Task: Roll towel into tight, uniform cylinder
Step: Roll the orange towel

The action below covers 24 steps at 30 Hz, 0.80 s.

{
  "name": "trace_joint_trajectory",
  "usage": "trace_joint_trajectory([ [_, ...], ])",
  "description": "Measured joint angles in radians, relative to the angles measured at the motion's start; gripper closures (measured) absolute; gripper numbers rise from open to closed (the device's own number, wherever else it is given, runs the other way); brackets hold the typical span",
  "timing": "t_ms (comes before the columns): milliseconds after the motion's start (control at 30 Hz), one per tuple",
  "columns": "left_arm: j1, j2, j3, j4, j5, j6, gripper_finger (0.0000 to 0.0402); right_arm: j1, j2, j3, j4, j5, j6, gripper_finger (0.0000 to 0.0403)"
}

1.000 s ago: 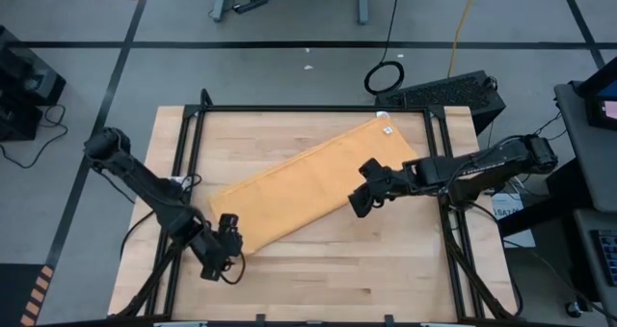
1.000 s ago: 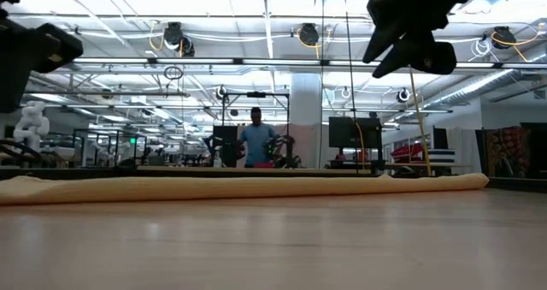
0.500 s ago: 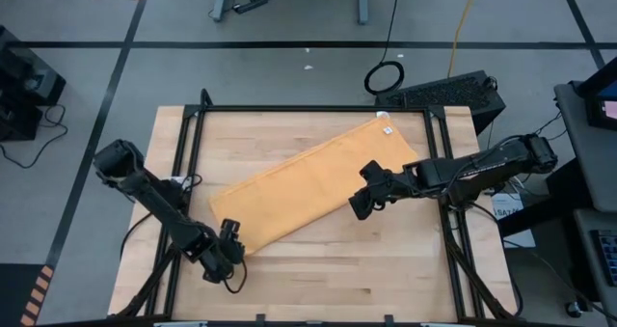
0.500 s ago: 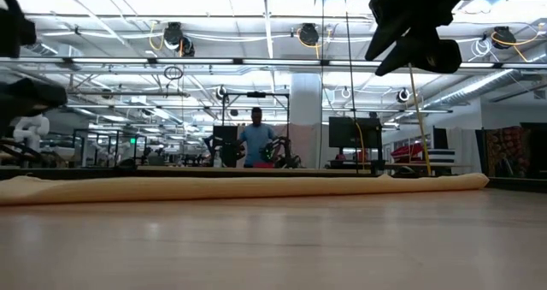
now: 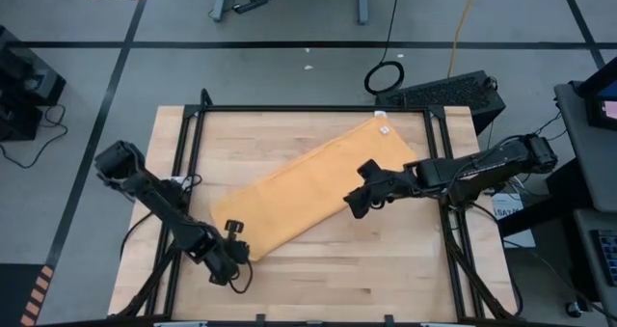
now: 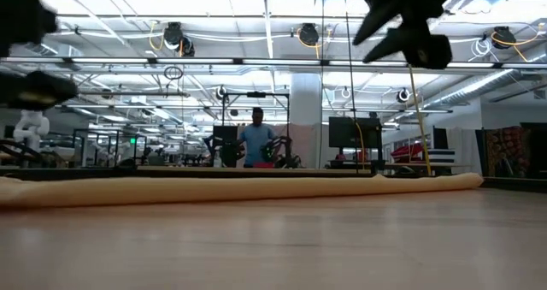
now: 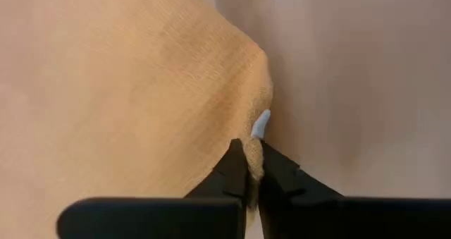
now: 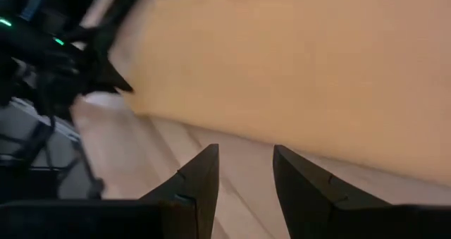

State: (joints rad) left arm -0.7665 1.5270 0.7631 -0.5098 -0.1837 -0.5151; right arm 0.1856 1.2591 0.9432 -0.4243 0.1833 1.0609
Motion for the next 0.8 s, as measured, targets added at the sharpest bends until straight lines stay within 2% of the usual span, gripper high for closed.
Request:
trace_joint_trajectory([
  [200, 0.096, -0.045, 0.111, -0.002, 0.068, 0.006, 0.0392, 0.010, 0.012, 0.000, 0.191, 0.000, -0.141, 0.0277],
  [400, 0.251, -0.057, 0.209, 0.030, 0.206, 0.068, 0.0394, 0.077, 0.081, 0.000, 0.339, -0.019, -0.376, 0.0277],
  [567, 0.389, -0.057, 0.221, 0.130, 0.353, 0.085, 0.0395, 0.124, 0.173, 0.000, 0.415, -0.080, -0.386, 0.0273],
  [667, 0.448, -0.057, 0.222, 0.188, 0.395, 0.107, 0.0396, 0.154, 0.235, -0.001, 0.461, -0.080, -0.384, 0.0252],
  [800, 0.508, -0.057, 0.222, 0.242, 0.407, 0.138, 0.0396, 0.179, 0.311, 0.000, 0.542, -0.057, -0.380, 0.0199],
])
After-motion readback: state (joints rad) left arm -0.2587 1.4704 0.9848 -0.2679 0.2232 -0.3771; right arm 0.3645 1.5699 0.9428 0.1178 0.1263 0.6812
